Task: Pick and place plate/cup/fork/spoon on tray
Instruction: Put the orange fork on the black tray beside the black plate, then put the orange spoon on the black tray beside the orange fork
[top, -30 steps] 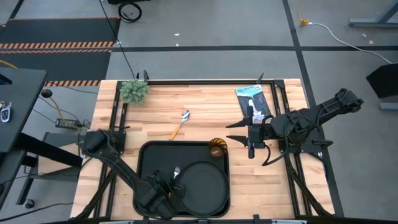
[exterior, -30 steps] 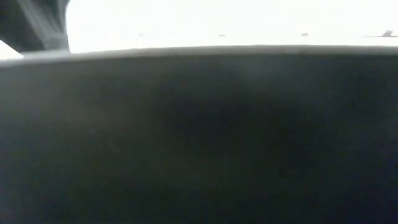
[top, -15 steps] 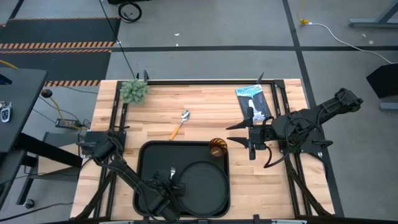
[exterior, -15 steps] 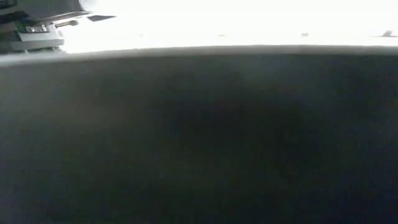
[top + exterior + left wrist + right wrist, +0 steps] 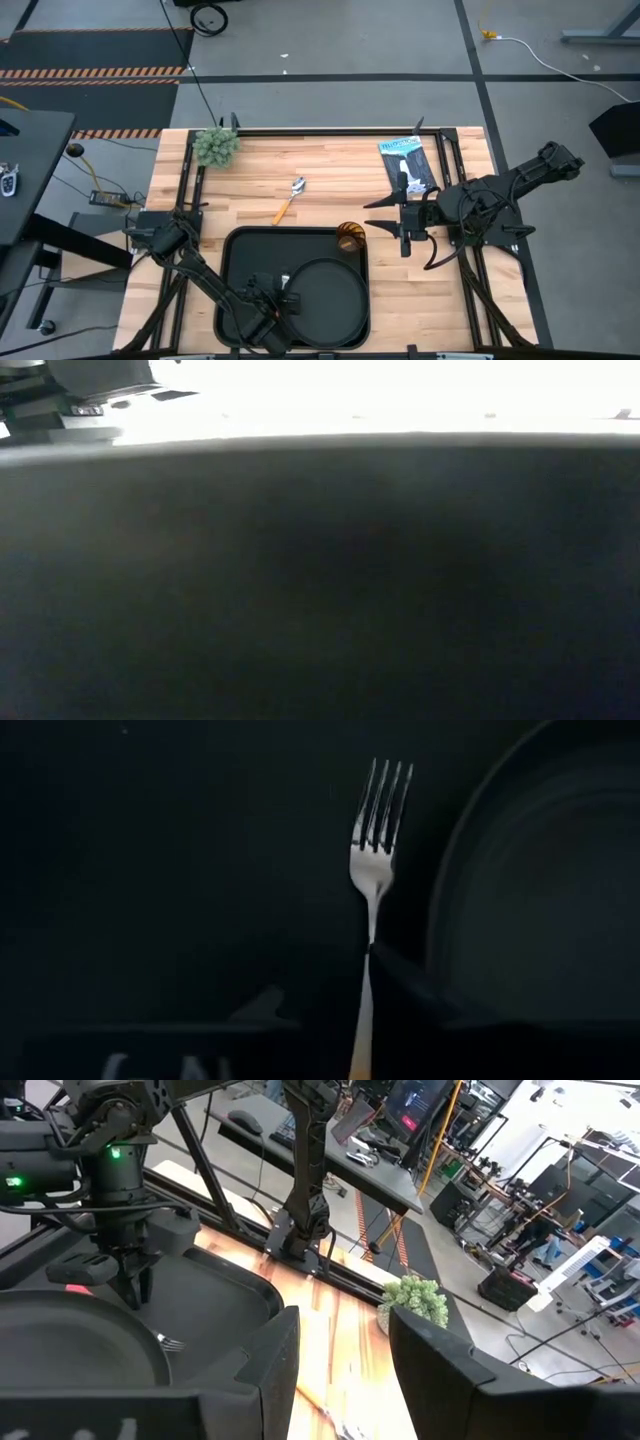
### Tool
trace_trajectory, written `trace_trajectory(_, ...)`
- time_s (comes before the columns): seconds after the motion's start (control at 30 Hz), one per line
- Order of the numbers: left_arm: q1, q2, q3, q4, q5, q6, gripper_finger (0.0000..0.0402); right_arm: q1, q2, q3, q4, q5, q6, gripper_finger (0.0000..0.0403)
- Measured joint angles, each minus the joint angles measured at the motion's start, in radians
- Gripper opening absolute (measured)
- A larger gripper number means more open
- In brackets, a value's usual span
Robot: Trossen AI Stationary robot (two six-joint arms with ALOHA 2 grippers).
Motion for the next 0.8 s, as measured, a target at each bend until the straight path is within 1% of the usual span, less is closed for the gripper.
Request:
trace_trajectory(0.1,0.0,-0.003,0.0,-0.007,0.0,0.052,0.01,0.0,0.0,0.0,0.0,0.0,0.0,0.0162)
trace_trajectory(0.2,0.02,-0.033,0.0,-0.058,-0.006,0.118,0.0104,0.0,0.0,0.0,0.003,0.0,-0.001,0.0162)
trace_trajectory(0.27,0.049,-0.054,0.009,-0.093,-0.011,0.198,0.0104,0.0,0.0,0.0,0.009,0.0,-0.001,0.0162)
trace_trajectory(0.4,0.132,-0.074,0.014,-0.152,-0.011,0.432,0.0104,0.0,0.0,0.0,0.009,0.0,-0.002,0.0162)
trace_trajectory(0.5,0.215,-0.077,0.014,-0.157,-0.003,0.693,0.0099,0.0,0.0,0.0,0.008,0.0,-0.001,0.0162)
trace_trajectory(0.57,0.277,-0.077,0.014,-0.155,0.007,0.855,0.009,0.0,0.0,0.0,0.004,0.0,0.0,0.0162)
trace_trajectory(0.67,0.368,-0.077,0.014,-0.154,0.018,1.051,0.0073,0.0,0.0,0.0,-0.007,0.0,0.002,0.0162)
trace_trajectory(0.8,0.462,-0.111,0.0,-0.16,0.017,1.238,0.0044,0.0,0.0,0.0,-0.032,0.0,0.015,0.0162)
